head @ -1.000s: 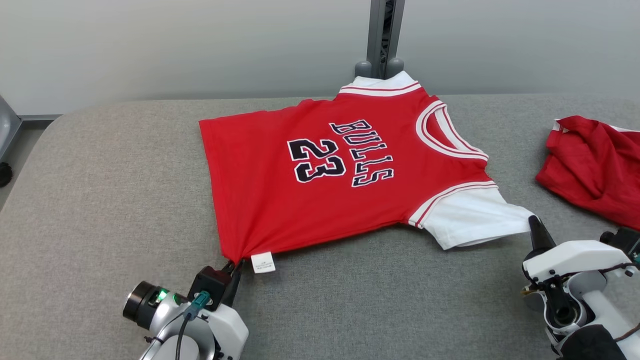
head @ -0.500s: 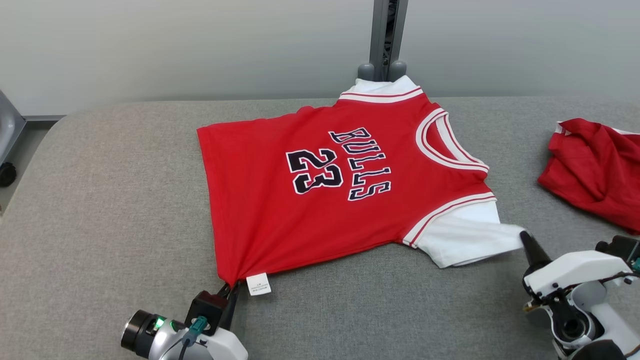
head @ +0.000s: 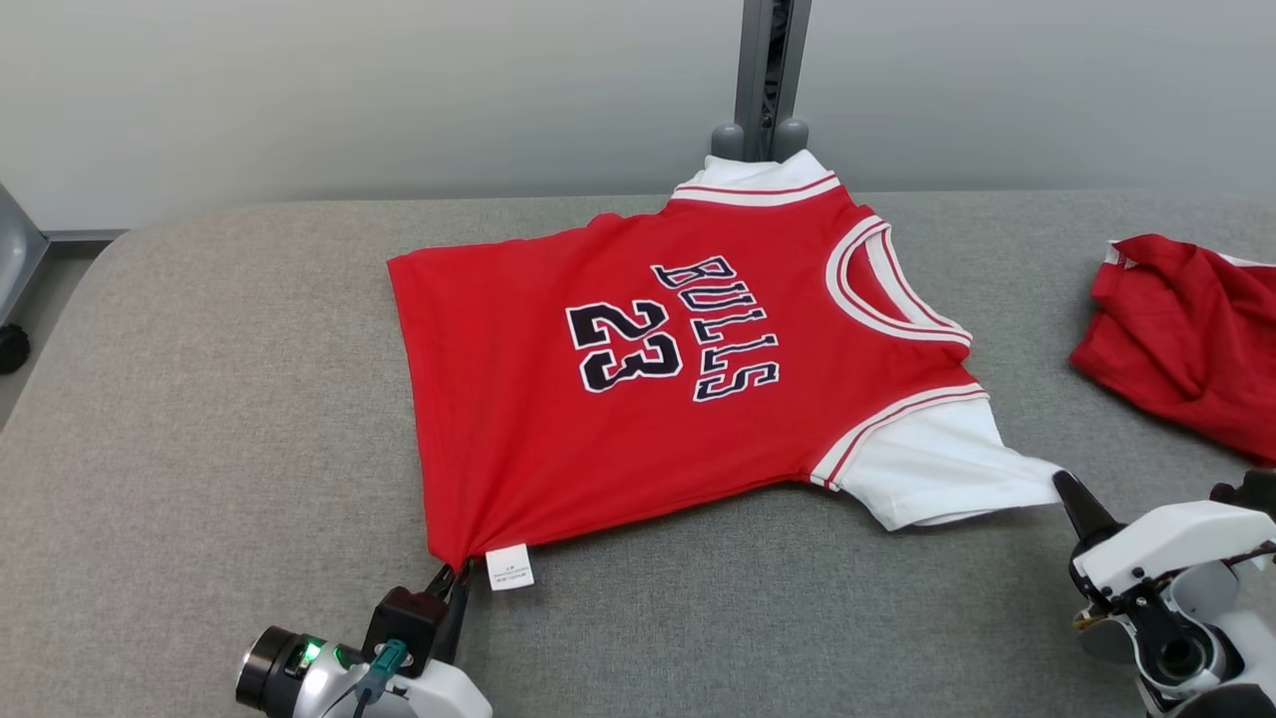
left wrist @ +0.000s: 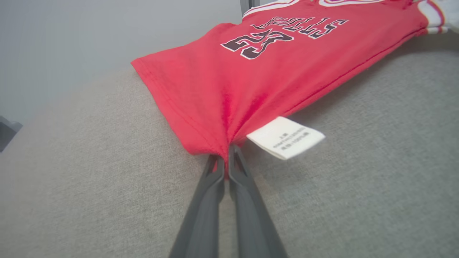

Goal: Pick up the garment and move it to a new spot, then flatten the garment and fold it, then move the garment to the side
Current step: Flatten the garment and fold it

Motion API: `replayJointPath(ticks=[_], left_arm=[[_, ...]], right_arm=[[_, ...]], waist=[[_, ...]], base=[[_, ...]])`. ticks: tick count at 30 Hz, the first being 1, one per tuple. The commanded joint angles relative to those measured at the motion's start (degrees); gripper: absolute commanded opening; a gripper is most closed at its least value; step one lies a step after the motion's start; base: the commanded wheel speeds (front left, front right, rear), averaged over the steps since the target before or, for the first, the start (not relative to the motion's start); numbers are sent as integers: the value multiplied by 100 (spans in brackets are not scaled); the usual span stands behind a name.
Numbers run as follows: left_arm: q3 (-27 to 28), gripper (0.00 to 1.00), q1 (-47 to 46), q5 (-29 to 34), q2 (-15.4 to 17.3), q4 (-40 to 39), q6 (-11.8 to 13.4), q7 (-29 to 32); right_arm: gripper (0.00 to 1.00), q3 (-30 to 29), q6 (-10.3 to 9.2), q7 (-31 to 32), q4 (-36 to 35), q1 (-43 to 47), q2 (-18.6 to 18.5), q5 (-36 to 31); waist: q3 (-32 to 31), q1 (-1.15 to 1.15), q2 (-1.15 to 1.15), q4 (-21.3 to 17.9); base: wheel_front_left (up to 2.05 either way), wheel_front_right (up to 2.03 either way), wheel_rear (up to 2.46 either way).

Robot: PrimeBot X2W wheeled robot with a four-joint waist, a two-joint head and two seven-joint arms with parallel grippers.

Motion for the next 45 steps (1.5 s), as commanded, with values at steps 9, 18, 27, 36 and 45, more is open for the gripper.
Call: replayJointPath(ticks=[9,18,27,36,45], left_arm=[[105,0,341,-51,120,-72,71,-2],[162,0,801,-105,145,-359,133,-2],[228,0,1198,-179,124,-805,233,-3],[264,0,1702,-231,118,-1173,352,-2],[227,0,2053,-274,112,-1427,386,-3]], right_arm=[[0,-397,12,694,103,546,-56,-420],[0,-1323,10,1265,-684,1595,323,-1010],[0,-2642,9,2267,-2489,2699,1022,-2020],[0,-3412,8,3494,-4014,3470,1201,-2123],[0,-3224,9,3758,-4450,3896,1207,-2050]], waist=[[-349,0,0,-8],[-415,0,0,-20],[-249,0,0,-53],[-344,0,0,-51],[-401,0,0,30]], base=[[0,0,0],[0,0,0],[0,0,0],[0,0,0],[0,0,0]])
